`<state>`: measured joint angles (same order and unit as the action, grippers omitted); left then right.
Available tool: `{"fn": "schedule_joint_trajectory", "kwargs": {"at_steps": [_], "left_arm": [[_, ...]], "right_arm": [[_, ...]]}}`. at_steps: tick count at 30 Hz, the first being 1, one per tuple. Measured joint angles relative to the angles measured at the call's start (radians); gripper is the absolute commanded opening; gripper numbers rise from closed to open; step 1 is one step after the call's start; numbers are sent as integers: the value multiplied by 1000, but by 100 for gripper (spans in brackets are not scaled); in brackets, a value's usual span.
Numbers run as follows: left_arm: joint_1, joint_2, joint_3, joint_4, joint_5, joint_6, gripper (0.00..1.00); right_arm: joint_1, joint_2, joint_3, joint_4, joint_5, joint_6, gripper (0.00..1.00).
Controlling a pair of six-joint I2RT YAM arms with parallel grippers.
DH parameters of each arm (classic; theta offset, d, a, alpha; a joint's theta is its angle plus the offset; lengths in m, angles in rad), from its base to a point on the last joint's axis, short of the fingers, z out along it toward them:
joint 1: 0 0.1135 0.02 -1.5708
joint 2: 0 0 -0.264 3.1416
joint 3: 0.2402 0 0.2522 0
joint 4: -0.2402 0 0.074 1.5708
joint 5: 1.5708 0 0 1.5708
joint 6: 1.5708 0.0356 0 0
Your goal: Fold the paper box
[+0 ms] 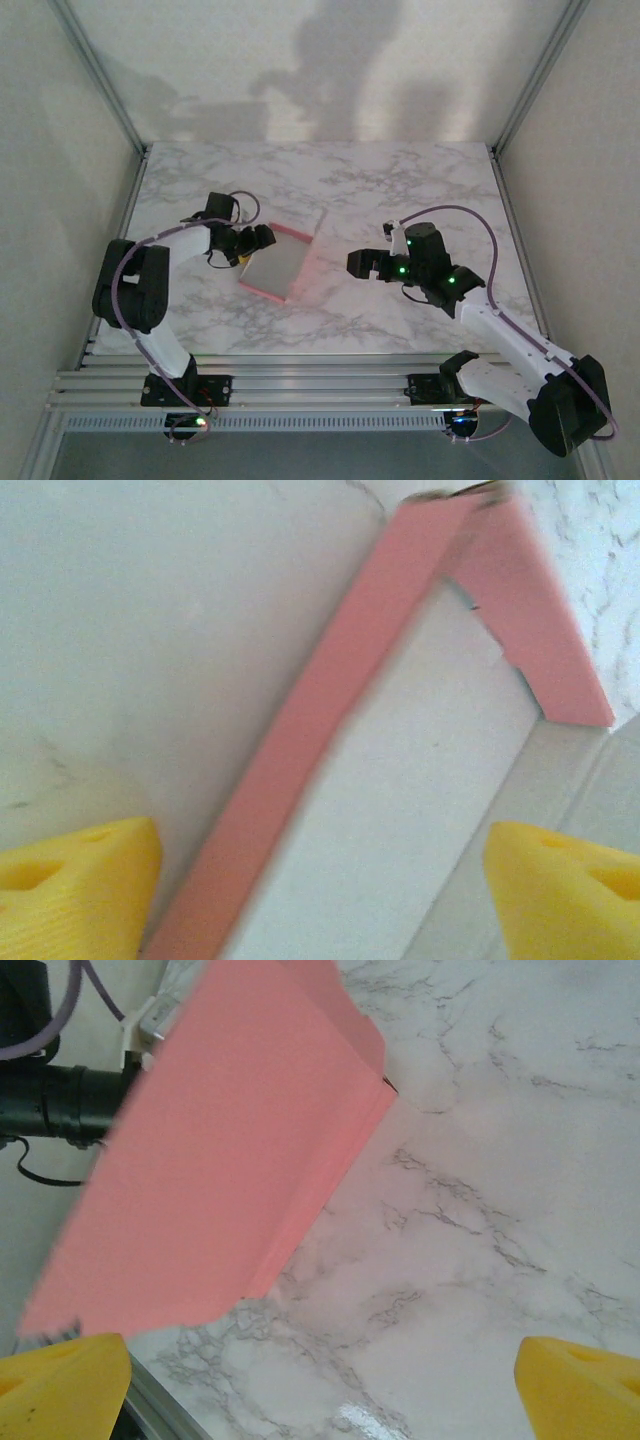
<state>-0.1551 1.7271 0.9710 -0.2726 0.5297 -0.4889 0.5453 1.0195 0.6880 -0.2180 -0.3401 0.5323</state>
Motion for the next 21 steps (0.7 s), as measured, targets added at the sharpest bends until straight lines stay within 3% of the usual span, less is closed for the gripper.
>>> {"fn": "schedule_joint_trajectory", "kwargs": {"at_steps": [6,13,21], "left_arm": [[0,-19,-6,-27,-79,18,94],[-8,-19,-11,-63,-86,45,94],[-94,-51,-39,-100,-80,76,93]], "right_arm": [[0,7,0,-9,0,0,99],[0,15,2,-11,0,0,99],[0,15,2,-11,7,0,99]]}}
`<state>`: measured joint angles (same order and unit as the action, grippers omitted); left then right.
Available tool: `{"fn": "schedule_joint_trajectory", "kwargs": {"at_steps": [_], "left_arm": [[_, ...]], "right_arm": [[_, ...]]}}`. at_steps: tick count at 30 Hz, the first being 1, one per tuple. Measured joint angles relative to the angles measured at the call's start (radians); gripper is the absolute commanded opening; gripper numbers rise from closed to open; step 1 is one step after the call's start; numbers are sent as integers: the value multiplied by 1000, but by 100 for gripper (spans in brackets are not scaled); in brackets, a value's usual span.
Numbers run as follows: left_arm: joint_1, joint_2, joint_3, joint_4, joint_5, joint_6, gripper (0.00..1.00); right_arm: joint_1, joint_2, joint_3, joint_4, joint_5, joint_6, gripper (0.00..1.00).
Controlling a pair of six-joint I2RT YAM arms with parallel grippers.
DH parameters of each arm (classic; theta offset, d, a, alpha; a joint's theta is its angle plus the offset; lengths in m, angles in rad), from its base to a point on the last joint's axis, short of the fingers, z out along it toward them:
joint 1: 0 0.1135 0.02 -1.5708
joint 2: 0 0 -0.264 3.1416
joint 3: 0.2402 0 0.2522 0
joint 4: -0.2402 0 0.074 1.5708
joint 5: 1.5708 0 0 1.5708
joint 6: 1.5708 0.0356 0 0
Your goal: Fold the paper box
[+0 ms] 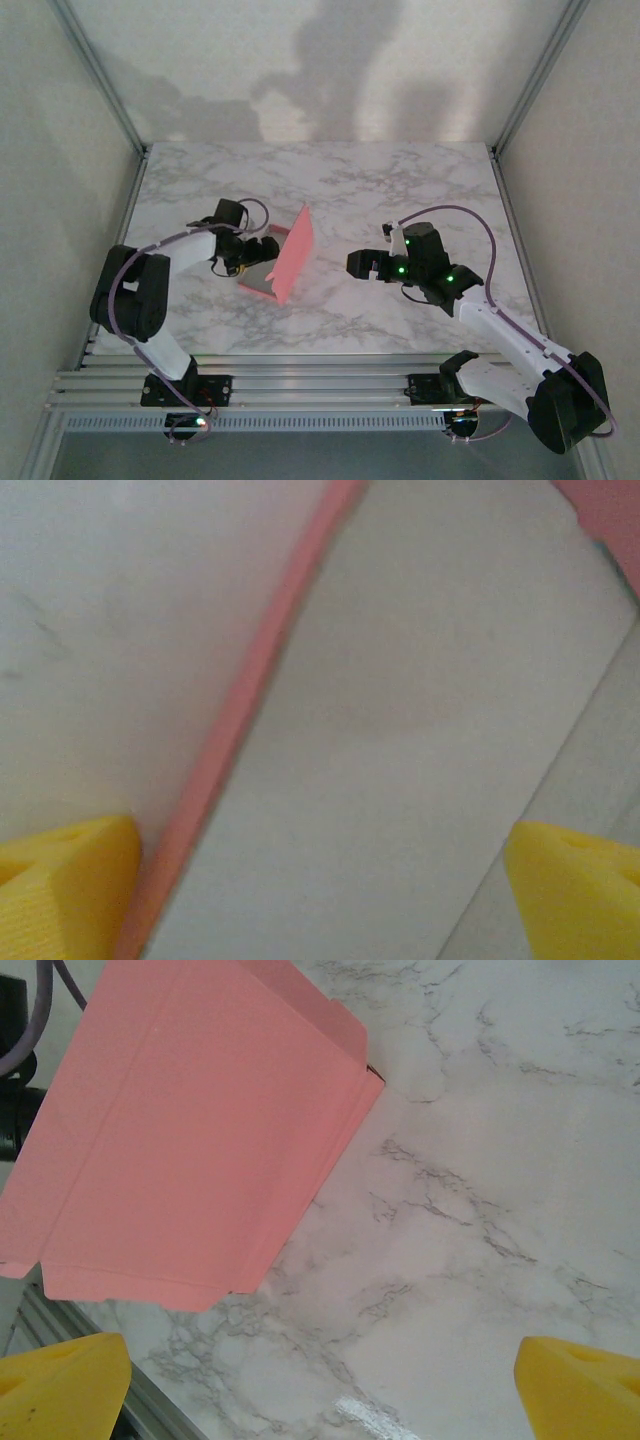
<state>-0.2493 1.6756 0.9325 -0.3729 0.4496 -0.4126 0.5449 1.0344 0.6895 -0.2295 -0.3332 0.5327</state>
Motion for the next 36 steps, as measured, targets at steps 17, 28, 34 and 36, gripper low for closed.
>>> {"fn": "schedule_joint_trajectory", "kwargs": {"at_steps": [17,28,34,36], "left_arm": [[-323,42,-35,225,121,-292,94],[-450,188,150,202,37,-449,93],[-512,278,268,220,52,-452,93],[-518,299,293,225,66,-453,93]], "right_arm": [[-2,-101,24,-118,171,-1,99],[-7,-207,151,-300,341,-86,99],[-14,-229,156,-344,369,-103,99],[-16,-229,156,-352,372,-103,99]]}}
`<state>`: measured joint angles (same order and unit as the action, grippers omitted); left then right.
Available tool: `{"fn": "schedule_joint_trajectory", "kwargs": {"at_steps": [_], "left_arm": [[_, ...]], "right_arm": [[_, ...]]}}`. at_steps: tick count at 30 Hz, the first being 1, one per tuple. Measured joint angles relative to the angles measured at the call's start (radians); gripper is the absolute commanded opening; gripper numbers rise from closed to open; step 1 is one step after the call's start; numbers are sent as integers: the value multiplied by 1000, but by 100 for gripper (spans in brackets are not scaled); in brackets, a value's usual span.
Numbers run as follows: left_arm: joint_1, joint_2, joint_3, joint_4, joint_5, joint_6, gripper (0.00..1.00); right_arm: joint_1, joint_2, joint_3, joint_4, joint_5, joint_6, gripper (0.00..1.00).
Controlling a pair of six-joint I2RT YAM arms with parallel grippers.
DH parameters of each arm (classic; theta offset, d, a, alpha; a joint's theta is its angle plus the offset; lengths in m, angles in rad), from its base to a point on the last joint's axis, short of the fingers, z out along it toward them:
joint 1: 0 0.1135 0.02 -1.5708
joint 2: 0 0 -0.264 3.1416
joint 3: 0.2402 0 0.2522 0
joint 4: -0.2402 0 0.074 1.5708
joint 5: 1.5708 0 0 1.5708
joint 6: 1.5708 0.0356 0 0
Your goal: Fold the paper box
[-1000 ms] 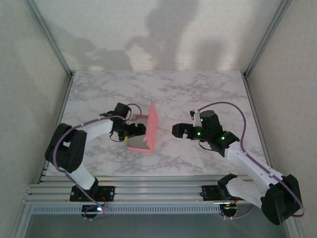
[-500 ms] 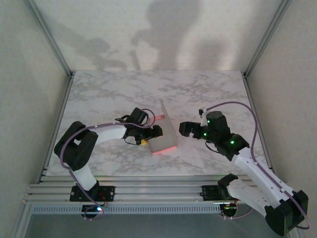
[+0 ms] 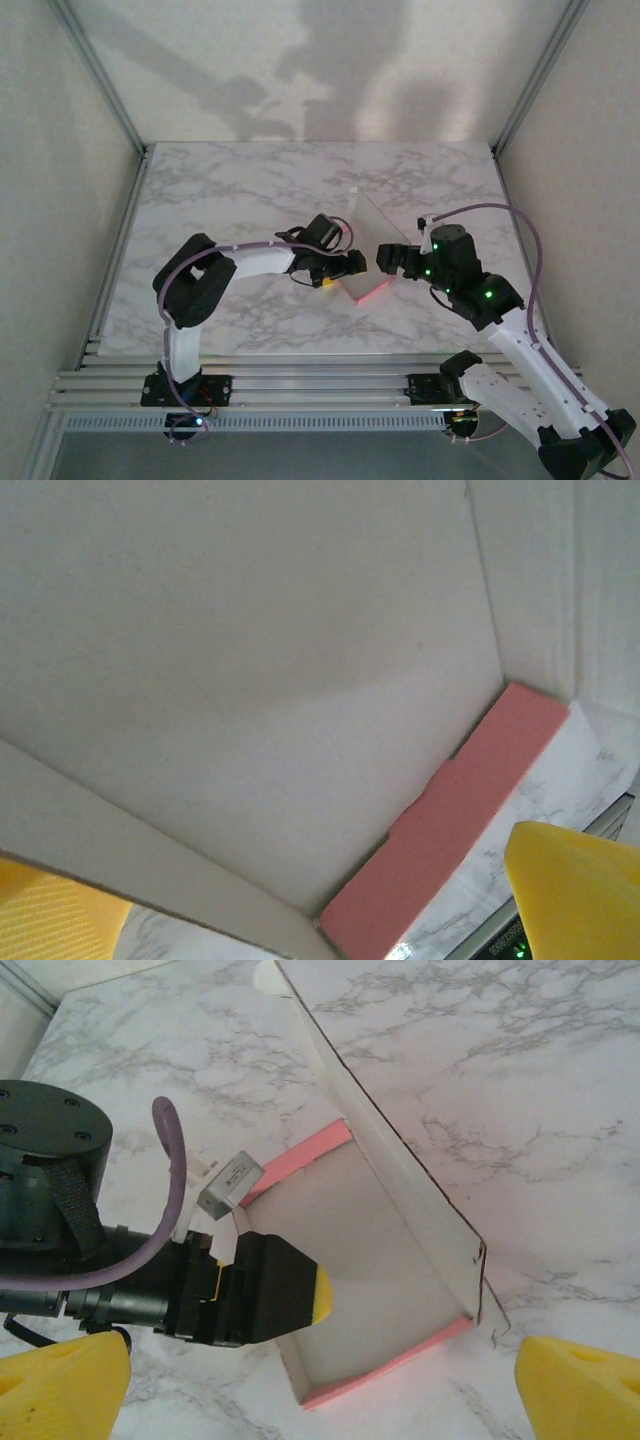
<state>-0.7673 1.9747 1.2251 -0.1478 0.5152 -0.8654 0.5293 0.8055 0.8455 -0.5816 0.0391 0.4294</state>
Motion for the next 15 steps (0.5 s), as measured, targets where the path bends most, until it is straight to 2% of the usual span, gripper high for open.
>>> {"fn": "schedule_joint_trajectory", "kwargs": {"at_steps": [4,7,11,15], "left_arm": [[-23,46,50,79,66,-3,94],[-85,99,88,216,145,13,95],[-139,100,90,225,205,74,95],[-104,69,63,192,219,142,96]], "right_arm": [[-3,-3,0,-13,14,0,99],[-7,-16,0,-14,14,2,99],[-8,-26,-2,-13,4,4,99],[-8,-38,-22,-11,-13,5,99]]}}
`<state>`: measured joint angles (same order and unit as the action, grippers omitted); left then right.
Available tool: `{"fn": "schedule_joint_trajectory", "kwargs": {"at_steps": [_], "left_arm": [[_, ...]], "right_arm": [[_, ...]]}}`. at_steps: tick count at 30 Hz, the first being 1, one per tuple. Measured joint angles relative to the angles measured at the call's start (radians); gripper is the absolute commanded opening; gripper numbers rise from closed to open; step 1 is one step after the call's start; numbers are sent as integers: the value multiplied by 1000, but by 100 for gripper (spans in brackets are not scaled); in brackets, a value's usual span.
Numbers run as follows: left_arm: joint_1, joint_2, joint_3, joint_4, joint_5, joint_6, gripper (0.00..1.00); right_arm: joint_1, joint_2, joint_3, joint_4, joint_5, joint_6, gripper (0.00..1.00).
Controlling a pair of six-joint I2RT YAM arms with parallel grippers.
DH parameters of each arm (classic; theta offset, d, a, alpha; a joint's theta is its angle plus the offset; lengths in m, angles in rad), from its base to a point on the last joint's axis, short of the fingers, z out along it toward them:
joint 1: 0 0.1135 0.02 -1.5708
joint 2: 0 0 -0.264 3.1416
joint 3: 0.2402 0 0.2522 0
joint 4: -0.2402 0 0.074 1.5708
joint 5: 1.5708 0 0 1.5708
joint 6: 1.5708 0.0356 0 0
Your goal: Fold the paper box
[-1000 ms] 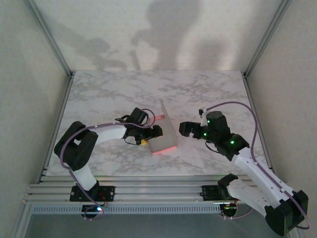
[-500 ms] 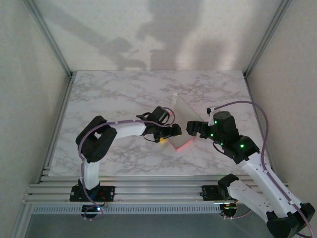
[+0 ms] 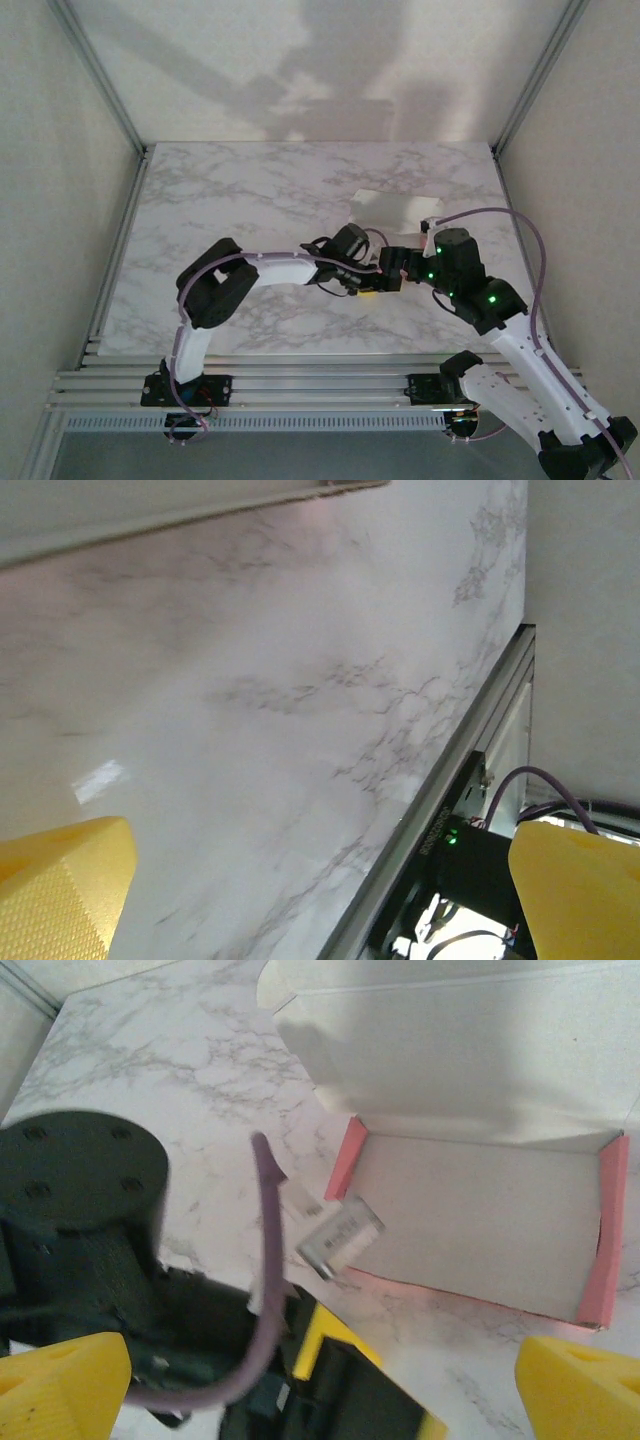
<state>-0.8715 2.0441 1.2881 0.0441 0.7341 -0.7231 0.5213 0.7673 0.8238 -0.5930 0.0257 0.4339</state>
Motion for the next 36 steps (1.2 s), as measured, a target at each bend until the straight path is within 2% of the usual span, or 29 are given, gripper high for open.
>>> {"fn": "schedule_joint_trajectory", "kwargs": {"at_steps": [8,17,28,36], "left_arm": [[97,-189,-84,-117,-40,135,98],[156,-338,-136,-132,-198,174,100],[173,-261,-169,82,-289,89,99],[166,-112,-96,119,-312,48,99]], "right_arm": [[0,17,-13,6,-6,0,99],[-64,148,-21,63,-46,4,99],[-337,326,-84,182,-171,4,99],[-489,422,-142,298,-263,8,99]]}}
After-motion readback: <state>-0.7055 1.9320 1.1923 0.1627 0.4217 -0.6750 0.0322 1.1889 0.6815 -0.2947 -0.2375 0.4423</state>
